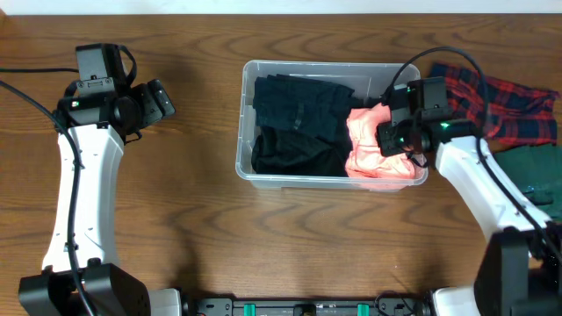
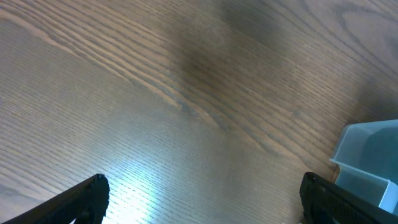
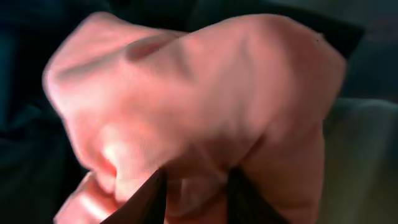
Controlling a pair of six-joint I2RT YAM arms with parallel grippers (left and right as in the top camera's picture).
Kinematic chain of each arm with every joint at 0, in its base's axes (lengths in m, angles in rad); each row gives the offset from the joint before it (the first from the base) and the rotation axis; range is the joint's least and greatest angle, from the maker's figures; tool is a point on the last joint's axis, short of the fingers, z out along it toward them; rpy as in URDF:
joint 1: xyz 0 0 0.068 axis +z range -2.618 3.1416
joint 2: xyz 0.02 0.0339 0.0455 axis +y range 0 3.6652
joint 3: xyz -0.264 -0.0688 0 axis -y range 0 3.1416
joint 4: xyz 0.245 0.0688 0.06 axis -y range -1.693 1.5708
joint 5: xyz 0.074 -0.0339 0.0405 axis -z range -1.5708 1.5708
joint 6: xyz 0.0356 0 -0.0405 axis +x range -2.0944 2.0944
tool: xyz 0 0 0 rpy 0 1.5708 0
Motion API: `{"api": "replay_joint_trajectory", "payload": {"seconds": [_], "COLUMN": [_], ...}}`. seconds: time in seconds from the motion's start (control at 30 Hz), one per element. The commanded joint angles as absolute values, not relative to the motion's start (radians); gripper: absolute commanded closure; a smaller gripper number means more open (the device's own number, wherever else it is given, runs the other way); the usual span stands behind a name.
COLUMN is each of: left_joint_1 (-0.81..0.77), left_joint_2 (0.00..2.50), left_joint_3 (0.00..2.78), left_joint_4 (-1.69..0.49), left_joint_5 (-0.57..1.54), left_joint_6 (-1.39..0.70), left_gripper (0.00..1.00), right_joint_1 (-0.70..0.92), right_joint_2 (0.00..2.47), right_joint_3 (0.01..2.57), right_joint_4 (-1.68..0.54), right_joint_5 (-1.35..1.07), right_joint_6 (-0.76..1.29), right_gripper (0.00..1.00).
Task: Pack container
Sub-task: 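Lower the pink garment into the bin's right side and press it down, then open the right gripper and lift it out of the bin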
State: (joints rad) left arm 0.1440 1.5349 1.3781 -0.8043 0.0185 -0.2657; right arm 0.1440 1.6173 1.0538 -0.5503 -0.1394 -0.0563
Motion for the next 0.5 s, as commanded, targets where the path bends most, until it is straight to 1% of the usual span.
{"api": "replay_joint_trajectory", "payload": {"seconds": [0.0,0.13,0.27,0.33,0.43,0.47], "left_joint_1": [0.147,0.147,0.147,0.147,0.147,0.147], "left_joint_2": [1.528,1.528,1.528,1.528,1.528,1.528], "left_joint_3": [1.382,1.382,1.382,1.382,1.382,1.382], "left_joint_4": [-0.806,-0.806,-0.806,-0.806,-0.806,-0.806], "left_joint_5": [0.003,0.003,0.003,0.003,0.003,0.003], "left_joint_6": [-0.268,-0.268,-0.268,-0.268,-0.268,-0.268], "left_gripper": [0.02,0.02,0.02,0.02,0.02,0.02], "right_joint_1": [0.158,0.158,0.158,0.158,0.146,0.138], "right_joint_2": [1.666,1.660,1.585,1.530,1.427,1.392], "right_joint_3": [1.067,1.072,1.090,1.094,1.094,1.094], "right_joint_4": [-0.552,-0.554,-0.567,-0.569,-0.573,-0.582], "right_joint_5": [-0.119,-0.120,-0.120,-0.120,-0.096,-0.069], "right_joint_6": [-0.069,-0.068,-0.049,-0.026,0.034,0.063], "right_gripper": [0.70,0.71,0.71,0.68,0.58,0.57]}}
